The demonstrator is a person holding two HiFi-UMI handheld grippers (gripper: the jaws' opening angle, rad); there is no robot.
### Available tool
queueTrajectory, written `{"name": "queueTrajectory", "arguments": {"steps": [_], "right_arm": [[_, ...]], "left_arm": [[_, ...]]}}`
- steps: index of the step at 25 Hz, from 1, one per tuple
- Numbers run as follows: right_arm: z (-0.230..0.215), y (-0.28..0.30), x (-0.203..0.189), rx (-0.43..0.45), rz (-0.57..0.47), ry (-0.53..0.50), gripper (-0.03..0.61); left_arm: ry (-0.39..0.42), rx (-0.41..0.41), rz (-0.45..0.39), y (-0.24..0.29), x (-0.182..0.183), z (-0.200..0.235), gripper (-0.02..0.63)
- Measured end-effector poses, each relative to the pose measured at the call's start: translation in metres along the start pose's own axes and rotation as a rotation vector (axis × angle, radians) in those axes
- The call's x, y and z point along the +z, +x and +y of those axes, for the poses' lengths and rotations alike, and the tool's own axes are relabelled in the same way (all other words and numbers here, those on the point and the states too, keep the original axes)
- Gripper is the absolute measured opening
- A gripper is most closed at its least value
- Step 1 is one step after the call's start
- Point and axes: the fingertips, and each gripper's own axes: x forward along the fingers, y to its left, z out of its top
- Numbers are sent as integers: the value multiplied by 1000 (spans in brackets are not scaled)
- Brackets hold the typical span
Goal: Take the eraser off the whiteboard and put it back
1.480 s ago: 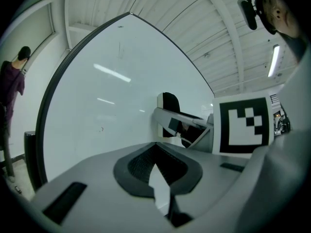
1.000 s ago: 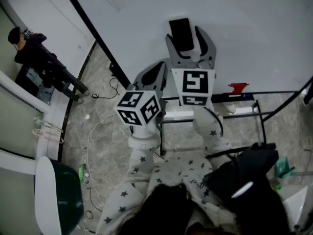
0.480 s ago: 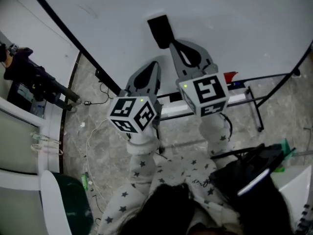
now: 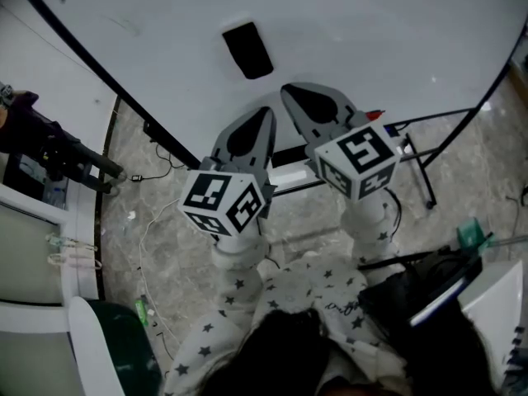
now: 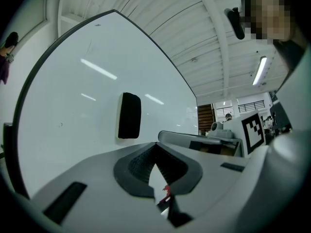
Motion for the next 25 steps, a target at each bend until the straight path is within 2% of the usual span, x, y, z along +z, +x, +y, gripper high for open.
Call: {"name": "queueTrajectory", "arguments": {"steps": [2,4,8,9,11,16,19,21,25], "right_arm": [[-5,0,-3,12,21,2,8],[3,-23,-3,9,29,-2,8],[109,-169,-11,-31,2,-26,8],[126,-191,-13,-38,0,-32,8],[127,-191,-14,-36,7,-37,8],[74,-133,-12,-13,34,-29,8],[58,-103,-9,6,45,-28,8],[66,-112,-9,7,44,-33,8],[108,-171,-15,-7,34,-44,8]], "left_arm": [[-5,-9,2,4,0,0,2],[-4,-21,2,-7,-4,-18,2],[31,-88,-10,-131,-39,-138,2],[36,-99,-11,-151,-44,-156,2],[37,-102,-7,-151,-44,-157,2],[21,-71,-1,-92,-30,-110,2],[14,-54,3,-70,-21,-85,2],[17,-56,1,-79,-22,-93,2],[33,-78,-6,-128,-39,-141,2]]}}
